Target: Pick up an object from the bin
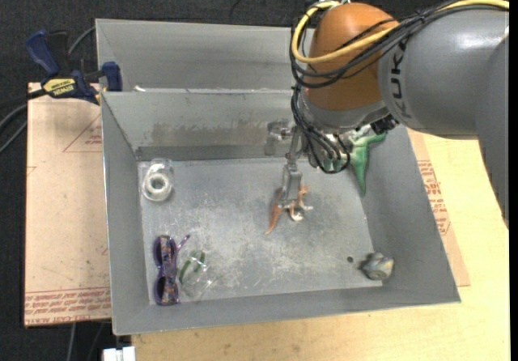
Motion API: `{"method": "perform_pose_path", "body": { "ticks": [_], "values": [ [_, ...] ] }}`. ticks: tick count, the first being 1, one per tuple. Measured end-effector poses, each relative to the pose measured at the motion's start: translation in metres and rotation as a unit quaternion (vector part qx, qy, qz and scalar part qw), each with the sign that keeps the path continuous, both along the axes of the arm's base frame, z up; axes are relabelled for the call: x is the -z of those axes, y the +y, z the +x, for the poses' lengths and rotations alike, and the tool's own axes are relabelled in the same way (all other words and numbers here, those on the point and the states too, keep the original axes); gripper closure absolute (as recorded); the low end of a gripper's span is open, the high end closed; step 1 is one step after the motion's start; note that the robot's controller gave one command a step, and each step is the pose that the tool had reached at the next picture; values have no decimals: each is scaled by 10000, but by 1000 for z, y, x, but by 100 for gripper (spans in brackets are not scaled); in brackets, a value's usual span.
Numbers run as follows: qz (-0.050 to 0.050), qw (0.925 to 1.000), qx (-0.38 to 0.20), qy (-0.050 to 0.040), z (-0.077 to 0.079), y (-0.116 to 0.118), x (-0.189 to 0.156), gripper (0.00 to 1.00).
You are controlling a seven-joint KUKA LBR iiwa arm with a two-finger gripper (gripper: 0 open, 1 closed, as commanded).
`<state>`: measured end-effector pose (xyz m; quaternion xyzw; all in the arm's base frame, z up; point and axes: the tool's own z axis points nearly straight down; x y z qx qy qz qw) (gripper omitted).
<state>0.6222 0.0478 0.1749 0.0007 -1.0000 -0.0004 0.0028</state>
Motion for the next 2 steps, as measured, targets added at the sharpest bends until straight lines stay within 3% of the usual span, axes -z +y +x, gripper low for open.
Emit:
{"method": "perform_pose_path", "body": {
  "ticks": [1, 2],
  "values": [
    [1, 10000, 10, -38, 2, 0, -5, 0],
    [1, 9999, -123, -11, 4, -84, 105, 0]
  ]
}}
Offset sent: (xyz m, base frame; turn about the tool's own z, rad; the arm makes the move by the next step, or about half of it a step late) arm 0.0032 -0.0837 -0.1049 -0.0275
